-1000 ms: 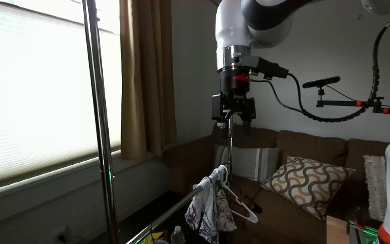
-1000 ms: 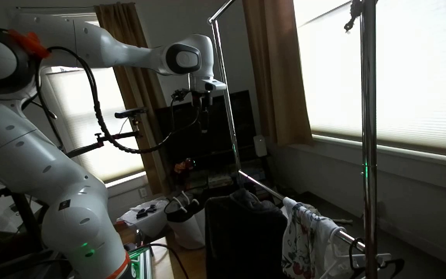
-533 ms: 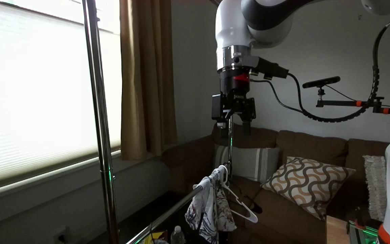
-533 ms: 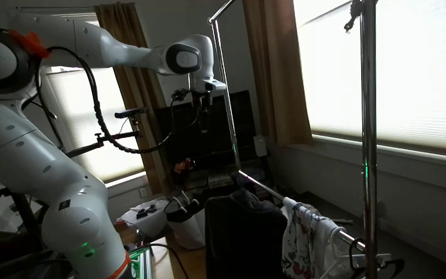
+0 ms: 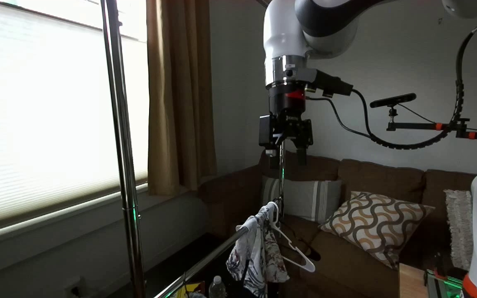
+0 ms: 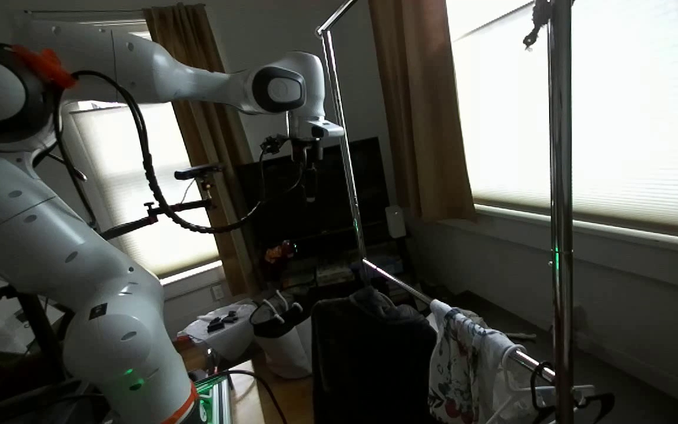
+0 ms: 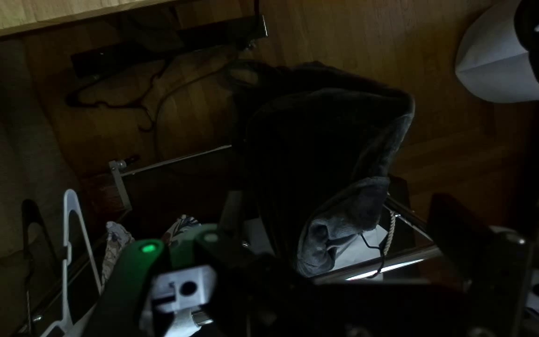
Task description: Remove the gown from the second rail of the clothing rack and hang it on the top rail of the rack
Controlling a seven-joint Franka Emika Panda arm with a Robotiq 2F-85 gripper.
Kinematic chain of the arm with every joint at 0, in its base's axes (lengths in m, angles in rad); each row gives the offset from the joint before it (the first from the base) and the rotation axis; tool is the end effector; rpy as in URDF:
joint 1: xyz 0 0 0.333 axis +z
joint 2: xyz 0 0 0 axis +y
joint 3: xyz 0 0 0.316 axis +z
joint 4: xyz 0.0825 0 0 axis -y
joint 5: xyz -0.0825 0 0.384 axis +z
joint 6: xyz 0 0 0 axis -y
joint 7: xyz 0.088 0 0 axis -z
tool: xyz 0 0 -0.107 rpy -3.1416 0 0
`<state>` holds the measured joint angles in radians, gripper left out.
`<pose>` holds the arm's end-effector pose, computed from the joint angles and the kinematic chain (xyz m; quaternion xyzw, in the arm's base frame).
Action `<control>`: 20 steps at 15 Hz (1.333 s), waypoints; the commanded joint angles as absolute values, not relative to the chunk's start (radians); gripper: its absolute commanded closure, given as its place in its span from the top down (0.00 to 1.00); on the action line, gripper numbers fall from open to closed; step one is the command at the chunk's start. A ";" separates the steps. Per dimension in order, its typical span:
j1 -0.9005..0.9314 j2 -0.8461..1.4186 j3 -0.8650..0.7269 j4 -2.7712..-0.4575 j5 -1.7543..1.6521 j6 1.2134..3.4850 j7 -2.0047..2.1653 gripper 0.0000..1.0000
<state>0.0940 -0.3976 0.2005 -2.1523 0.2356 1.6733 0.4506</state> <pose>0.3999 0.1559 0.5506 -0.9906 0.1040 0.0682 0.0573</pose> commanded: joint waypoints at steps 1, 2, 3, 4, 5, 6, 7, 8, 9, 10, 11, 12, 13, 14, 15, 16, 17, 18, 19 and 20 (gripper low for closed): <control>0.092 -0.397 0.202 -2.149 0.236 1.670 0.450 1.00; 0.095 -0.388 0.225 -2.165 0.227 1.685 0.487 1.00; 0.101 -0.380 0.241 -2.181 0.238 1.699 0.513 1.00; 0.107 -0.365 0.274 -2.200 0.240 1.722 0.577 1.00; 0.117 -0.347 0.298 -2.210 0.254 1.736 0.619 1.00; 0.123 -0.331 0.333 -2.223 0.253 1.766 0.694 1.00; 0.132 -0.309 0.364 -2.237 0.255 1.811 0.780 1.00; 0.143 -0.275 0.391 -2.243 0.261 1.886 0.861 1.00; 0.154 -0.240 0.413 -2.255 0.252 1.964 0.927 1.00; 0.173 -0.200 0.417 -2.263 0.276 2.040 0.955 1.00; 0.194 -0.162 0.416 -2.286 0.303 2.120 0.956 1.00; 0.213 -0.119 0.413 -2.300 0.325 2.193 0.950 1.00; 0.225 -0.072 0.409 -2.306 0.330 2.253 0.954 1.00; 0.241 -0.023 0.405 -2.311 0.348 2.296 0.952 1.00; 0.254 0.019 0.398 -2.306 0.370 2.313 0.935 1.00; 0.255 -0.057 0.384 -2.311 0.325 2.264 0.942 1.00; 0.262 -0.023 0.379 -2.309 0.327 2.281 0.940 1.00; 0.265 -0.011 0.374 -2.304 0.326 2.282 0.939 1.00; 0.265 -0.012 0.371 -2.299 0.326 2.282 0.939 1.00; 0.265 -0.020 0.369 -2.297 0.326 2.281 0.939 1.00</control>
